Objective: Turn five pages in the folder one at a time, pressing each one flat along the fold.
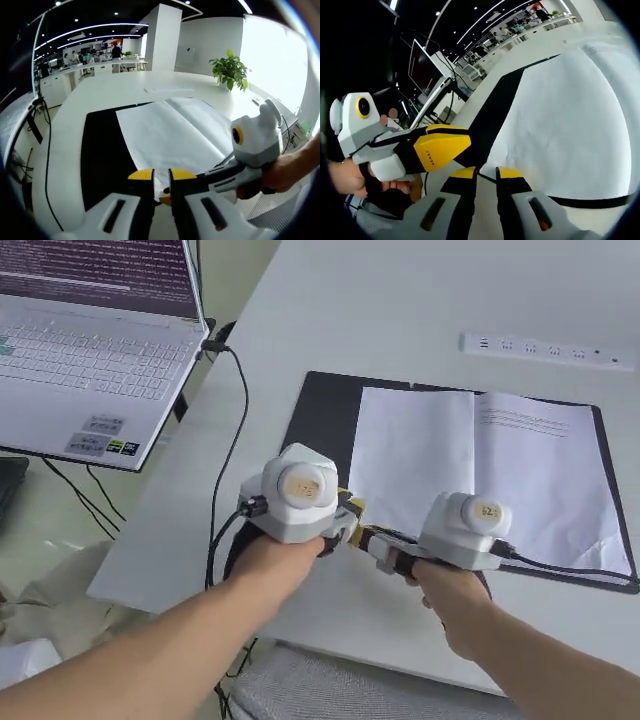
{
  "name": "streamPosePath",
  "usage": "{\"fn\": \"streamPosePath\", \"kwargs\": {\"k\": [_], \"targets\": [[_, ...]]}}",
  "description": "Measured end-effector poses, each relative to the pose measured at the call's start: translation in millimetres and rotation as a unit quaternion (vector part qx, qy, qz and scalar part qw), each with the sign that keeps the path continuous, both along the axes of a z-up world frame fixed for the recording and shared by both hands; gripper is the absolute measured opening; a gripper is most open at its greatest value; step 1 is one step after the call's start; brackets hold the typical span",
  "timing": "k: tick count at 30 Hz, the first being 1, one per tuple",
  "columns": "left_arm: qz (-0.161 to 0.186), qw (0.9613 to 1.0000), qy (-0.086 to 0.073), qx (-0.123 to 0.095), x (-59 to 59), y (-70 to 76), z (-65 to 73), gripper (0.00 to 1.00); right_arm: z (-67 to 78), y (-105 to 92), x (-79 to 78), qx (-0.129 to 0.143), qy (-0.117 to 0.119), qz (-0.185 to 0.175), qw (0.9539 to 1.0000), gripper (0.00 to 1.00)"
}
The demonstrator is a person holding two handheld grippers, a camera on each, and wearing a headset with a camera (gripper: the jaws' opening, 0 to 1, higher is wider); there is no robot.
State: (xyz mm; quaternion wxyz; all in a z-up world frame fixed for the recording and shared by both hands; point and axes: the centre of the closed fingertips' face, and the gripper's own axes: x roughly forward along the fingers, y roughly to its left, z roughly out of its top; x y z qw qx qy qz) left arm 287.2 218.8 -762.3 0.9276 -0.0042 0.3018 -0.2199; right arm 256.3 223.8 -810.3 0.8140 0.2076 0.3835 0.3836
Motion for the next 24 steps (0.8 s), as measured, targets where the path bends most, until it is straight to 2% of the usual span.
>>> {"fn": "streamPosePath", "kwargs": {"k": [2, 4, 9, 11, 12, 14, 18, 22, 24], "targets": [[-0.001, 1.0, 0.005, -0.002, 1.3, -2.5, -3.4, 0.08, 0.7, -2.4, -8.5, -0.008, -0.01, 0.023, 0.9997, 0.14], [-0.002, 0.9999, 0.01, -0.004, 3.7, -5.0, -8.7, 0.08, 1.4, -7.9, -13.7, -0.011, -0.012, 0.03, 0.9994, 0.12], [0.007, 0.9996, 0.027, -0.005, 7.3, -4.7, -25.3, 0.05, 15.4, -38.4, -15.7, -0.002, -0.03, 0.024, 0.9993, 0.08], [0.008, 0.9994, 0.032, -0.009, 7.5, -6.4, -31.9, 0.03, 22.7, -50.0, -8.9, 0.004, -0.046, 0.012, 0.9989, 0.06], [0.007, 0.9993, 0.036, -0.002, 5.6, -6.6, -34.7, 0.03, 24.8, -55.9, -6.0, 0.007, -0.044, 0.006, 0.999, 0.05], [0.009, 0.9992, 0.039, -0.004, 6.1, -7.0, -39.9, 0.02, 28.2, -70.3, 6.7, 0.01, -0.052, -0.013, 0.9985, 0.03], [0.015, 0.9989, 0.043, -0.005, 6.9, -7.2, -47.5, 0.0, 31.2, -91.6, 25.4, 0.011, -0.055, -0.027, 0.9981, 0.01], [0.017, 0.9986, 0.05, 0.006, 4.3, -6.1, -54.6, 0.0, 25.5, -106.8, 42.1, -0.002, -0.052, -0.031, 0.9981, 0.0], [0.02, 0.9988, 0.044, 0.0, 5.1, -6.0, -52.3, 0.0, 21.3, -113.7, 49.6, -0.007, -0.049, -0.032, 0.9983, 0.0]]}}
